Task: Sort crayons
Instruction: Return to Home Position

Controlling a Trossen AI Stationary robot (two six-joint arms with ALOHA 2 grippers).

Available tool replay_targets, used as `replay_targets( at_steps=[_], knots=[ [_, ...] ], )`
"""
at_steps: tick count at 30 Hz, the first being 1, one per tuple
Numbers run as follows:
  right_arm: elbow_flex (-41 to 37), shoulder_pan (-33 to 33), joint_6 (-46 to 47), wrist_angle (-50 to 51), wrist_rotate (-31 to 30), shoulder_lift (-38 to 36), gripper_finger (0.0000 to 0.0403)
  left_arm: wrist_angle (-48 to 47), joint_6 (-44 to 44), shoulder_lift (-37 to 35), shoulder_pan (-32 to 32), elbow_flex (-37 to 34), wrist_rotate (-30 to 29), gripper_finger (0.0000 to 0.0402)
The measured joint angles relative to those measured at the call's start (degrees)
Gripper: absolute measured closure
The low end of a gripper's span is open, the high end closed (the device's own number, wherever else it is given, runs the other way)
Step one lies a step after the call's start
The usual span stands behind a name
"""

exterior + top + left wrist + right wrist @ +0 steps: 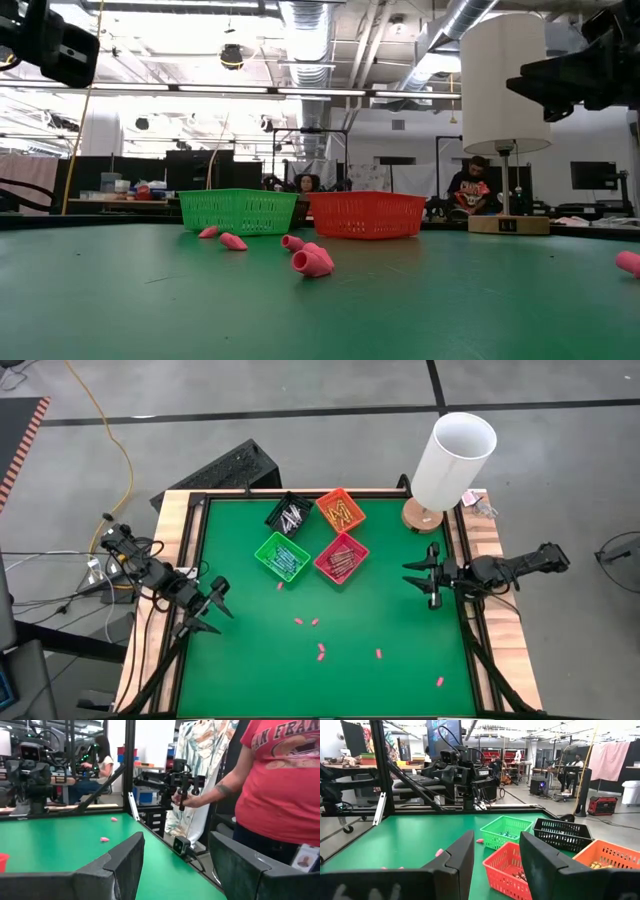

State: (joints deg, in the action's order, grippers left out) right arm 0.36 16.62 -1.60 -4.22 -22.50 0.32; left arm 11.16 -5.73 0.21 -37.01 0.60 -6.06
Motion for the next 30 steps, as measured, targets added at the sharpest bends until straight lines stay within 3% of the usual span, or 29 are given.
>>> replay_targets(
  at_steps=[6, 13, 22, 30],
  knots=[
    [-0.02, 0.00, -0.36, 0.20, -0.01, 0.00, 0.0241, -0.73, -0.36, 0.00, -0.01, -0.02, 1.98, 0.0189],
    [-0.02, 0.00, -0.36, 0.34, 0.00, 0.00, 0.0241, -6.19, 0.01, 0.00, -0.02, -0.02, 8.94, 0.0189],
    [-0.04, 0.00, -0.36, 0.36, -0.02, 0.00, 0.0241, -9.86, 1.45, 0.17, -0.02, -0.02, 4.85, 0.0189],
    [-0.04, 0.00, -0.35, 0.38, -0.02, 0.00, 0.0241, -9.99, 0.53, 0.17, 0.00, -0.02, 5.24, 0.0189]
  ],
)
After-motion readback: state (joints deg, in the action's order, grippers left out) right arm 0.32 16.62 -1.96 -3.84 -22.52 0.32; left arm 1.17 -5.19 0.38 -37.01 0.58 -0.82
